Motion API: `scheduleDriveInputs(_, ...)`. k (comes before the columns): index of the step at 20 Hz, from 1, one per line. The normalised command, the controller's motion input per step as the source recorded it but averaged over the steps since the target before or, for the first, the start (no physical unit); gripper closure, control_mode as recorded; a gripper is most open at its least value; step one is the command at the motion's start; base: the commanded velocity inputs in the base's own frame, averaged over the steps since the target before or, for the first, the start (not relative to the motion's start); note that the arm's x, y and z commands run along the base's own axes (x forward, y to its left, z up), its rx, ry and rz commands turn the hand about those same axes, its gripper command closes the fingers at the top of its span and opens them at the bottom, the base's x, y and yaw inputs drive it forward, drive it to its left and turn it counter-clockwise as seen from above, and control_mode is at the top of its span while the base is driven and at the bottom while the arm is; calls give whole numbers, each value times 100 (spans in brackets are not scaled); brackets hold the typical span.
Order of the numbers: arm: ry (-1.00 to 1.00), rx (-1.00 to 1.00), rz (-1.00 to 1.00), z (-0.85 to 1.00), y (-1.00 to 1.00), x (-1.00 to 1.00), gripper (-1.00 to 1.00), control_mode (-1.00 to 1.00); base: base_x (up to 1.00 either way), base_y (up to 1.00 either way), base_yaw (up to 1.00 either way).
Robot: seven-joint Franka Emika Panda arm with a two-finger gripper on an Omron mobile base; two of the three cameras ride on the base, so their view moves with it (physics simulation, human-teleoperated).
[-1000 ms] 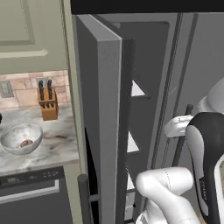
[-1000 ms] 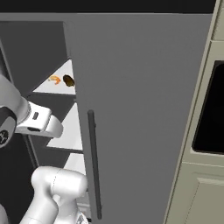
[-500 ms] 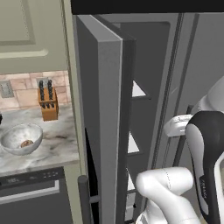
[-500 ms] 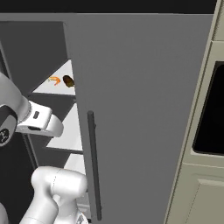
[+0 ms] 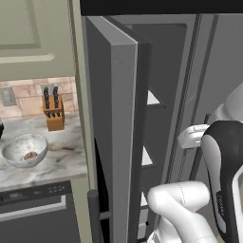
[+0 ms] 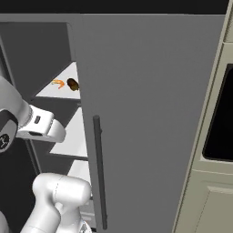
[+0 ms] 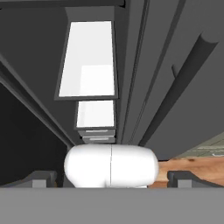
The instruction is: Take the shrimp, sweet potato, and mushroom from the freezer and place them in the bowl on the counter.
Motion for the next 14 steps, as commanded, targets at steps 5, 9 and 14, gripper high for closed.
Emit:
scheduleDriveInputs(5, 0, 0, 0, 0, 0, 0, -100, 100, 8, 50, 6)
scheduleDriveInputs(9, 0, 0, 0, 0, 0, 0, -100, 100, 3, 35, 2)
scheduleDriveInputs(14, -12, 0, 1, 16, 30, 1, -100, -100, 0, 0, 0)
